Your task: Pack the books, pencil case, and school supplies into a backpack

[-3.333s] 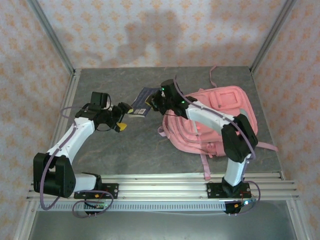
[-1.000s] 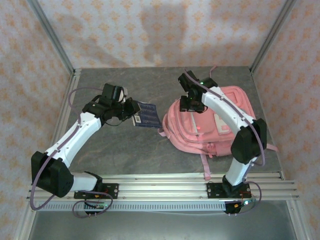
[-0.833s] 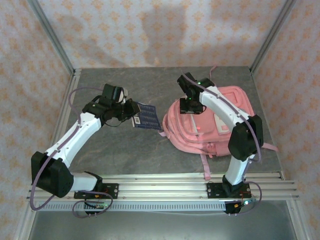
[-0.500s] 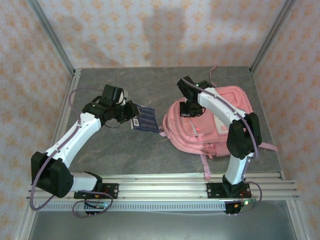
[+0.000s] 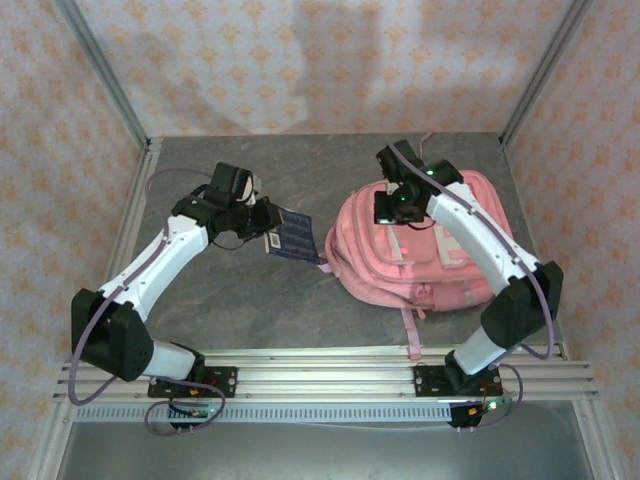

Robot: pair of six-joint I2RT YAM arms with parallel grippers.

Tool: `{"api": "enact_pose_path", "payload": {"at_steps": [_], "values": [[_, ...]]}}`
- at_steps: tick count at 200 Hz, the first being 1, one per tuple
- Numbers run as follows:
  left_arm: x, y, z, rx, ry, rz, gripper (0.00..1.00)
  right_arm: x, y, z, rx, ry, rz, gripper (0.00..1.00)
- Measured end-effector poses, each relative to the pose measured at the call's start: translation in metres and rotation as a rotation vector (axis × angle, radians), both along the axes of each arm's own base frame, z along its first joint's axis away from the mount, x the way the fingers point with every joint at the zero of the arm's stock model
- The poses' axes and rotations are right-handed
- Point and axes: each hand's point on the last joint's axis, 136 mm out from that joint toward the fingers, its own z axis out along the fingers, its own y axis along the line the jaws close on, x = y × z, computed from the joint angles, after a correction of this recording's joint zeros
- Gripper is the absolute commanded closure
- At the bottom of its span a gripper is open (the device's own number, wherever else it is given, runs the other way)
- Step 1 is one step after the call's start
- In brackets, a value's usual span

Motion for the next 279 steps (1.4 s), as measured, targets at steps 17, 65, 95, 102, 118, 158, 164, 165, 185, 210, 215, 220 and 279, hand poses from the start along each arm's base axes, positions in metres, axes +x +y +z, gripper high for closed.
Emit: {"api": "enact_pose_path", "payload": {"at_steps": [17,65,95,102,118,158,164,165,185,210,215,220,279], "values": [[0.004,-0.005,0.005,-0.026,-0.018,-0.014,1.00,-0.003,-0.004,0.011,0.014,-0.028,-0.008,1.00],[0.017,-0.028,0.027,-0.156,-0.086,-0.042,1.00,-0.007,-0.022,0.034,0.099,-0.065,-0.071,1.00],[0.022,-0.059,0.030,-0.238,-0.093,-0.084,1.00,-0.012,-0.027,0.038,0.147,-0.060,-0.090,1.00],[0.021,-0.069,0.029,-0.262,-0.087,-0.095,1.00,-0.012,-0.027,0.038,0.158,-0.060,-0.093,1.00],[0.021,-0.091,0.025,-0.333,-0.064,-0.112,1.00,-0.012,-0.028,0.038,0.176,-0.054,-0.098,1.00],[0.037,-0.131,0.016,-0.521,-0.013,-0.078,1.00,-0.012,-0.027,0.042,0.207,-0.057,-0.099,0.50],[0.041,-0.136,0.017,-0.549,-0.012,-0.073,1.00,-0.012,-0.026,0.042,0.211,-0.057,-0.096,0.43],[0.041,-0.136,0.018,-0.552,-0.013,-0.072,1.00,-0.012,-0.026,0.043,0.213,-0.056,-0.095,0.42],[0.054,-0.144,0.025,-0.629,-0.026,-0.048,1.00,-0.013,-0.023,0.052,0.231,-0.065,-0.083,0.34],[0.056,-0.159,0.036,-0.704,-0.036,-0.056,1.00,-0.009,-0.021,0.075,0.253,-0.109,-0.076,0.28],[0.056,-0.162,0.038,-0.716,-0.040,-0.062,1.00,-0.008,-0.020,0.079,0.256,-0.119,-0.074,0.26],[0.055,-0.167,0.041,-0.731,-0.042,-0.068,1.00,-0.008,-0.019,0.083,0.262,-0.125,-0.070,0.25],[0.052,-0.193,0.053,-0.823,-0.050,-0.106,1.00,-0.003,0.010,0.069,0.294,-0.046,-0.019,0.26]]}}
